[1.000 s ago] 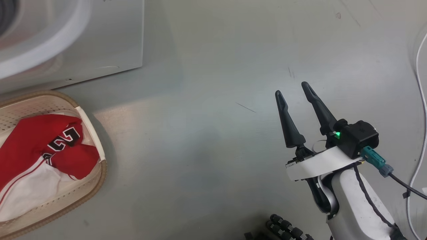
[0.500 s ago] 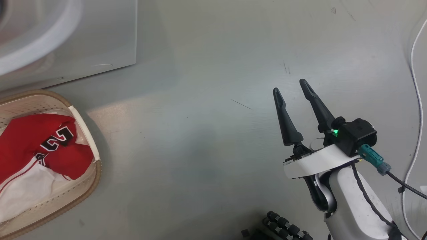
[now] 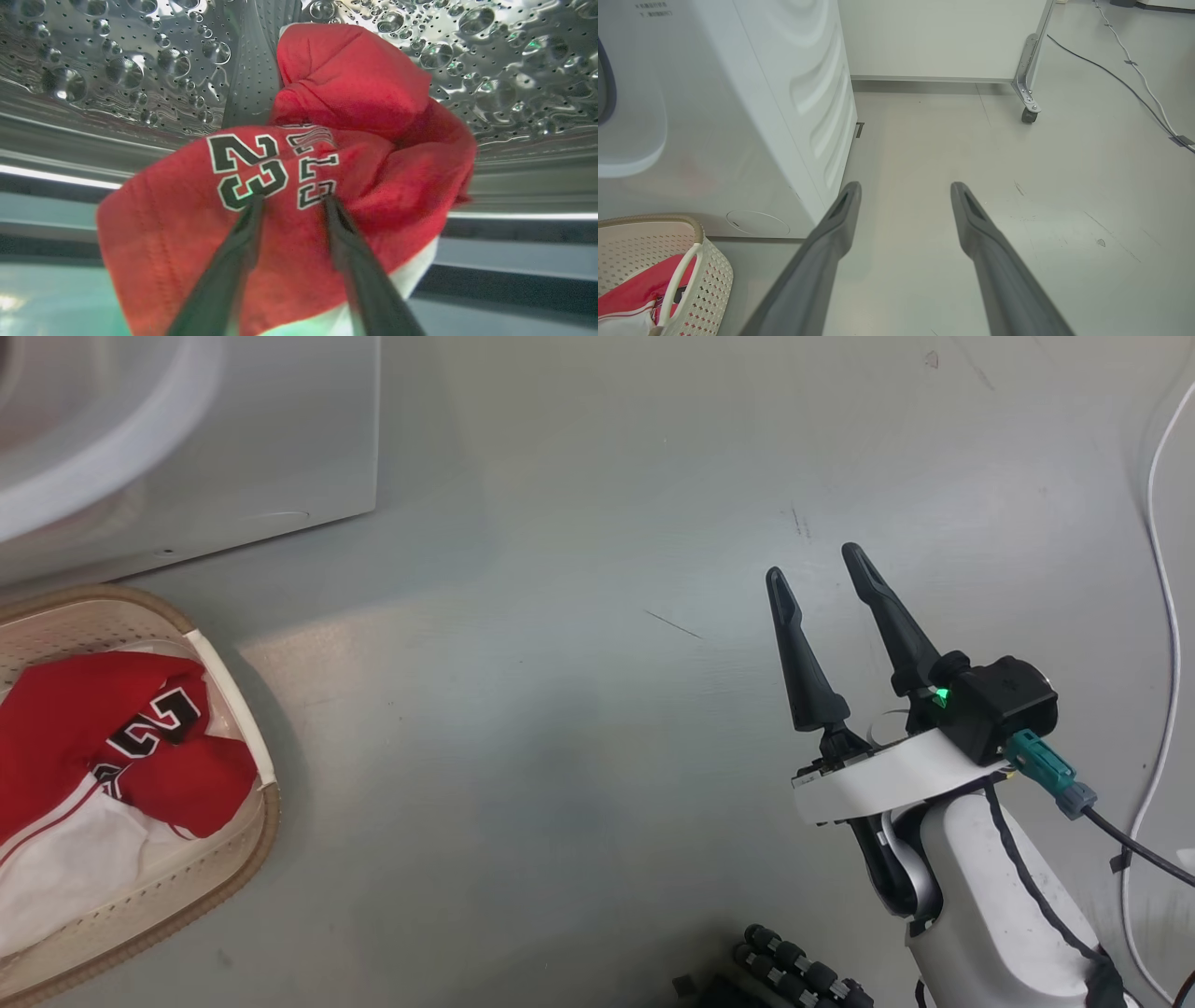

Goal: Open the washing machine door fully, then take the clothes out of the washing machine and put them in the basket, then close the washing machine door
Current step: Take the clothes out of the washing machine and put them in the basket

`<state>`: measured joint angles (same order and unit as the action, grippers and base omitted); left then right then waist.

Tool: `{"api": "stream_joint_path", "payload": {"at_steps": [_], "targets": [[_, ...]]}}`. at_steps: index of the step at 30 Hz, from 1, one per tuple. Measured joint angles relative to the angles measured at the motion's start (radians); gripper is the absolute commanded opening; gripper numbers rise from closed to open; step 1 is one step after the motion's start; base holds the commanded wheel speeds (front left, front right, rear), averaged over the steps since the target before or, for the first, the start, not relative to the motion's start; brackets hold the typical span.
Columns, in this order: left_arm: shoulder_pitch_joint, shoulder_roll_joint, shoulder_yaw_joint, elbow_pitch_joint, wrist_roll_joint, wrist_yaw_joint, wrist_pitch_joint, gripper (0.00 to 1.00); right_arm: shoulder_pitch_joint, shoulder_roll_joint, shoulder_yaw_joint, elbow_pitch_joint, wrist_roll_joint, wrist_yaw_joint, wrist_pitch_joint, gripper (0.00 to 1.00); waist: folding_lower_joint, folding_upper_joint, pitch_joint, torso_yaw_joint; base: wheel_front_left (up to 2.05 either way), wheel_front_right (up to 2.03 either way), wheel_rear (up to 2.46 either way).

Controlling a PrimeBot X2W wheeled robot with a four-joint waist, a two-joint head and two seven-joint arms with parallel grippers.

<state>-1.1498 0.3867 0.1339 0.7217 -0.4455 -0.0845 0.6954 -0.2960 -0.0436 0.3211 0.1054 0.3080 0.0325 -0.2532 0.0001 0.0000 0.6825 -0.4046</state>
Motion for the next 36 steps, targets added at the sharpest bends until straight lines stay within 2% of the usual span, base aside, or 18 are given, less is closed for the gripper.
{"api": "stream_joint_path", "payload": {"at_steps": [12,36], "targets": [[-0.014,0.002,-0.017,0.028,0.006,-0.001,-0.002,0.0,-0.004,0.0,-0.001,-0.001,0.006,-0.008,0.0,1.0,0.0,0.0,-0.002,0.009,0.0,0.0,0.0],[0.054,-0.044,-0.051,0.11,0.004,-0.028,-0.146,0.0,-0.01,-0.001,-0.036,0.025,-0.023,-0.008,0.0,1.0,0.0,0.0,-0.101,0.079,0.0,0.0,0.0]]}}
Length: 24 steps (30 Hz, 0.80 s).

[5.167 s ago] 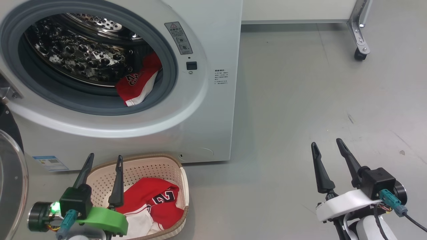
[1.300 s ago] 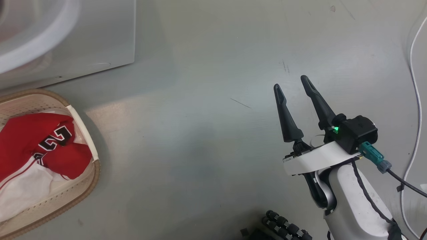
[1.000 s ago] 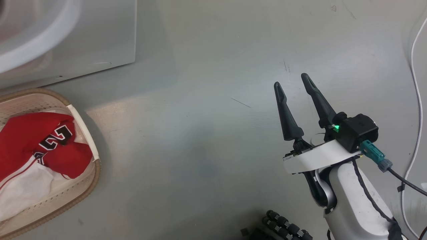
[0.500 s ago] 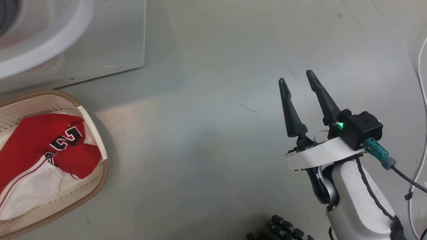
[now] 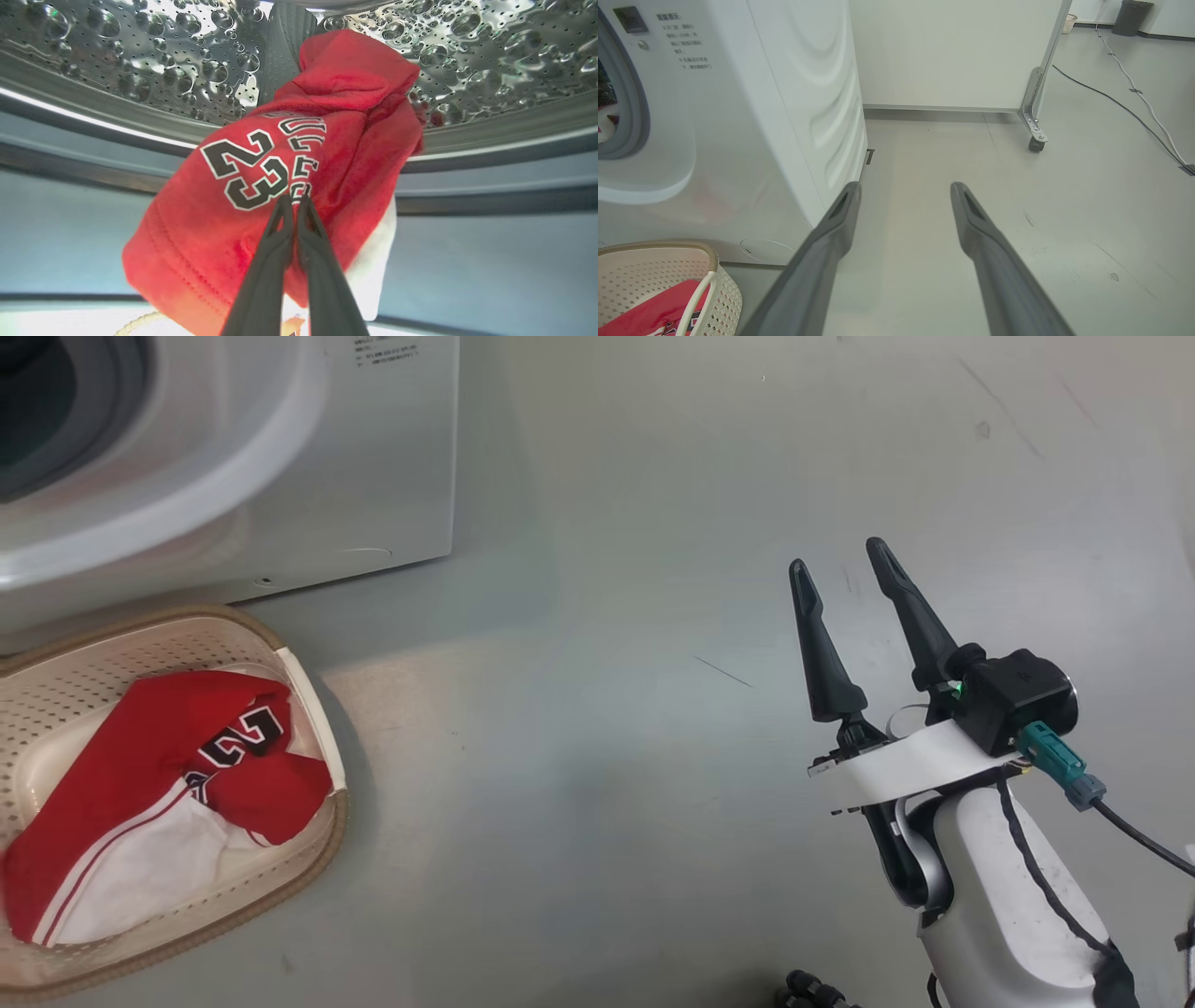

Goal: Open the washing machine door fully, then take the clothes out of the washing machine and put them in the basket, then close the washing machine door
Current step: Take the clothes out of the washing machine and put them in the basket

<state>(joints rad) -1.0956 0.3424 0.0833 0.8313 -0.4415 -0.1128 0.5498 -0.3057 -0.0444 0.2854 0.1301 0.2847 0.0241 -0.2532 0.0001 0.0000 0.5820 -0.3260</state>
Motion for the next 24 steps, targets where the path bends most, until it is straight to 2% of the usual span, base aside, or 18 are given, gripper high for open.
{"api": "stream_joint_path", "payload": {"at_steps": [16,24], "targets": [[0.145,-0.049,-0.052,0.026,-0.032,-0.008,-0.122,0.0,0.027,-0.009,-0.02,0.038,-0.034,0.013,0.0,1.0,0.0,0.0,-0.114,0.077,0.0,0.0,0.0],[0.25,-0.121,-0.133,-0.04,-0.087,-0.008,-0.218,0.0,0.062,-0.022,-0.035,0.054,-0.041,0.019,0.0,1.0,0.0,0.0,-0.19,0.122,0.0,0.0,0.0]]}}
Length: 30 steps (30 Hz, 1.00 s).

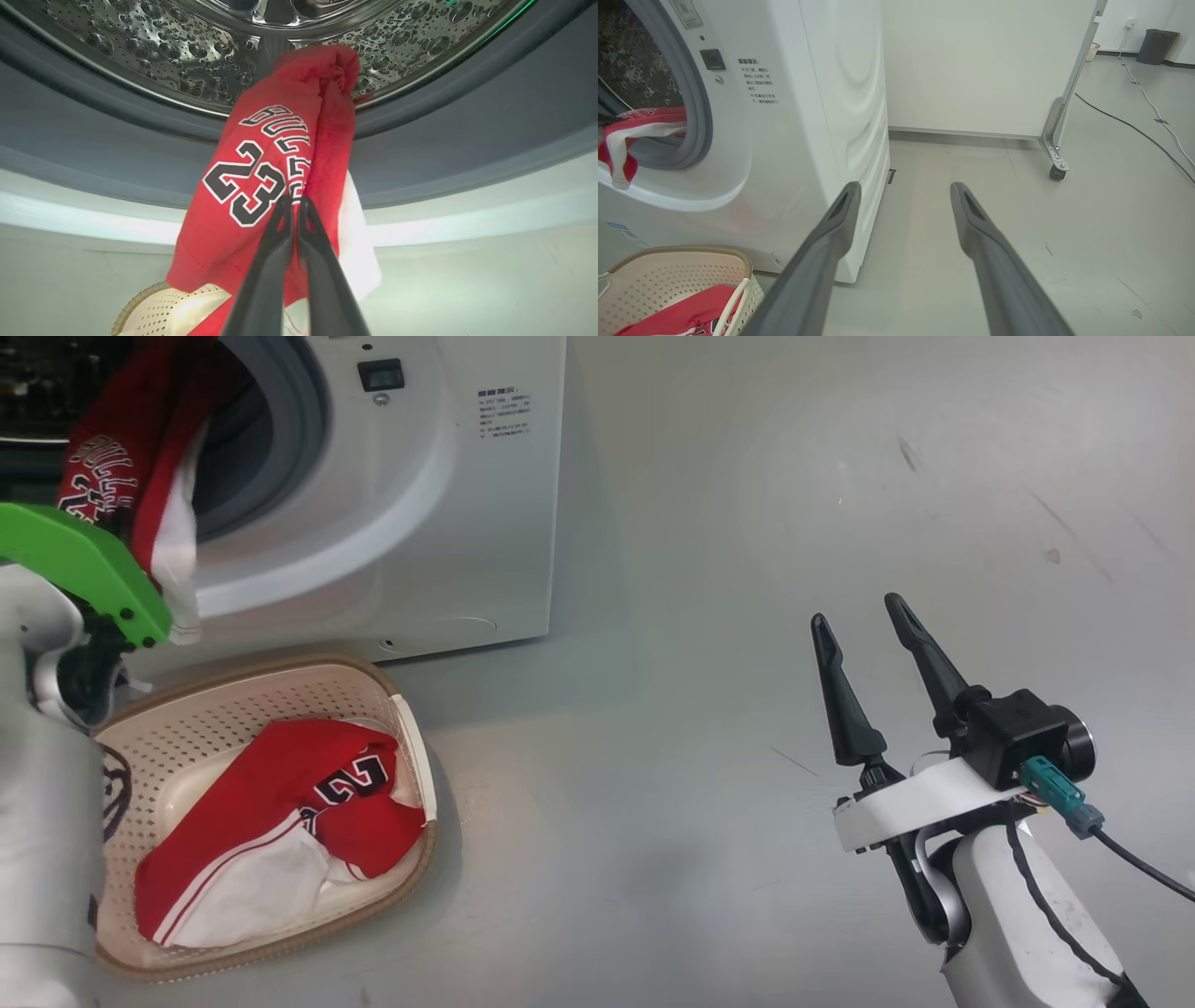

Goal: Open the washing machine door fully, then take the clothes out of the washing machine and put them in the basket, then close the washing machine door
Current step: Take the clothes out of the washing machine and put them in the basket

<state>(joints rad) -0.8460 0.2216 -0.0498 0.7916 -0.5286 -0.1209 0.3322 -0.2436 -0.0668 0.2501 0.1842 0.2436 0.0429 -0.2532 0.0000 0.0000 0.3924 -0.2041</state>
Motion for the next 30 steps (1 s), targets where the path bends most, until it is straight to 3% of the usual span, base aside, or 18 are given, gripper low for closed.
{"api": "stream_joint_path", "payload": {"at_steps": [13,24,30], "targets": [[0.17,-0.018,-0.106,-0.075,-0.04,0.0,-0.146,0.0,0.049,-0.013,-0.035,0.016,0.0,0.0,0.0,1.0,0.0,0.0,-0.088,0.067,0.0,0.0,0.0],[0.324,-0.014,-0.215,-0.13,0.007,0.0,-0.305,0.0,0.091,-0.016,-0.054,0.028,0.0,0.0,0.0,1.0,0.0,0.0,-0.18,0.115,0.0,0.0,0.0],[0.374,0.019,-0.242,-0.167,0.063,0.0,-0.39,0.0,0.12,-0.015,-0.056,0.03,0.0,0.0,0.0,1.0,0.0,0.0,-0.225,0.141,0.0,0.0,0.0]]}}
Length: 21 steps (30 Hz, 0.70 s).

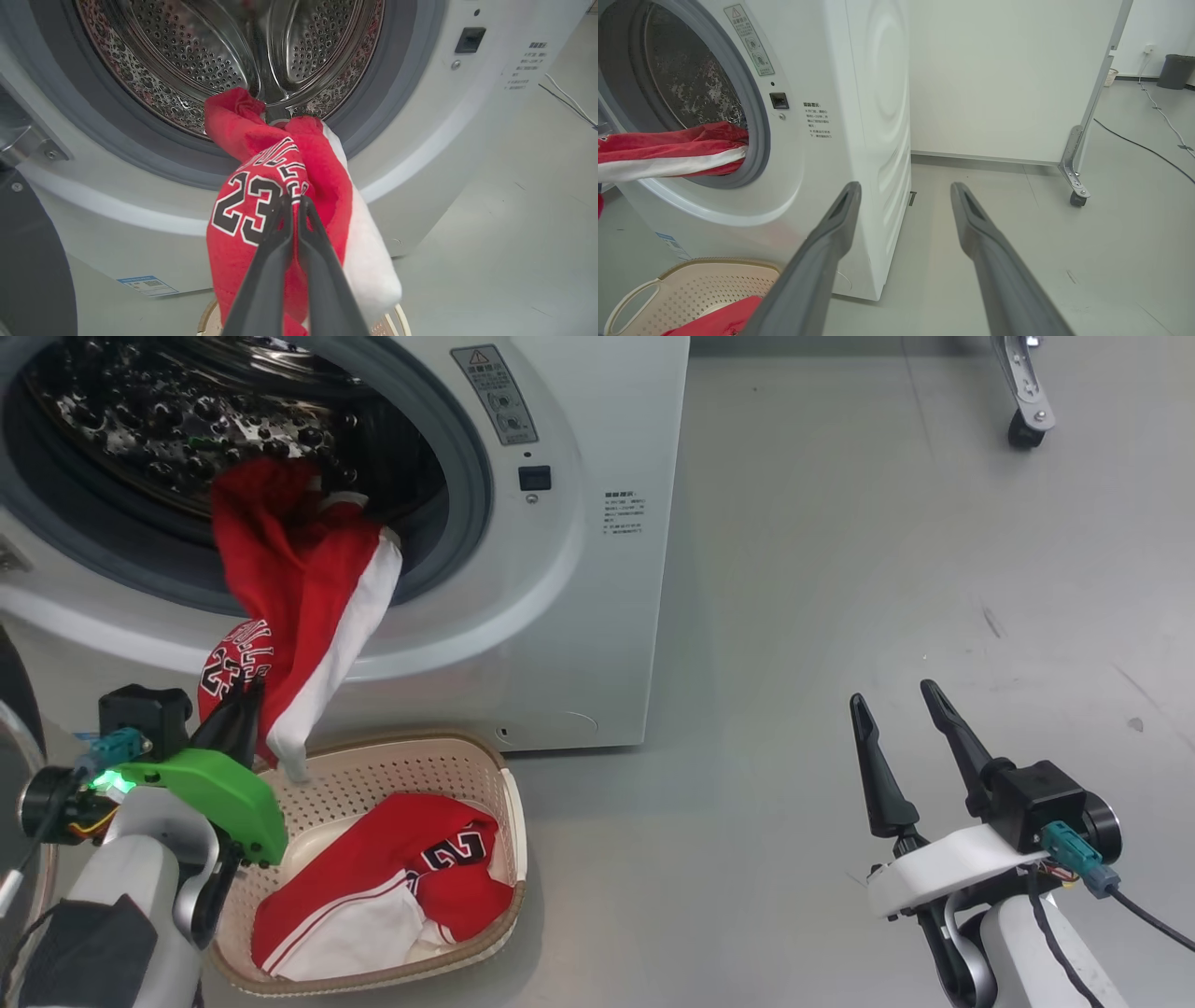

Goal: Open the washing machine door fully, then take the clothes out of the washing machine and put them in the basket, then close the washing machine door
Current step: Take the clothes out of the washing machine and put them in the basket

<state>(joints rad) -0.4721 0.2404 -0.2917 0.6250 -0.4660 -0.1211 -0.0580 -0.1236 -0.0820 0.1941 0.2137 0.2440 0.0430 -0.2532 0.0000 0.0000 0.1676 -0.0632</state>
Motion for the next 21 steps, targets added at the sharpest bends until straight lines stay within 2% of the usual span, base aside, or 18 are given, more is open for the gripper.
{"api": "stream_joint_path", "payload": {"at_steps": [11,21], "targets": [[0.066,0.019,0.018,-0.097,0.035,0.002,-0.169,0.0,0.025,0.003,-0.003,-0.001,0.002,0.007,0.0,1.0,0.0,0.0,-0.047,0.026,0.0,0.0,0.0],[0.091,0.007,0.045,-0.215,0.058,0.03,-0.191,0.0,0.035,0.003,-0.012,-0.009,0.002,0.007,0.0,1.0,0.0,0.0,-0.058,0.028,0.0,0.0,0.0]]}}
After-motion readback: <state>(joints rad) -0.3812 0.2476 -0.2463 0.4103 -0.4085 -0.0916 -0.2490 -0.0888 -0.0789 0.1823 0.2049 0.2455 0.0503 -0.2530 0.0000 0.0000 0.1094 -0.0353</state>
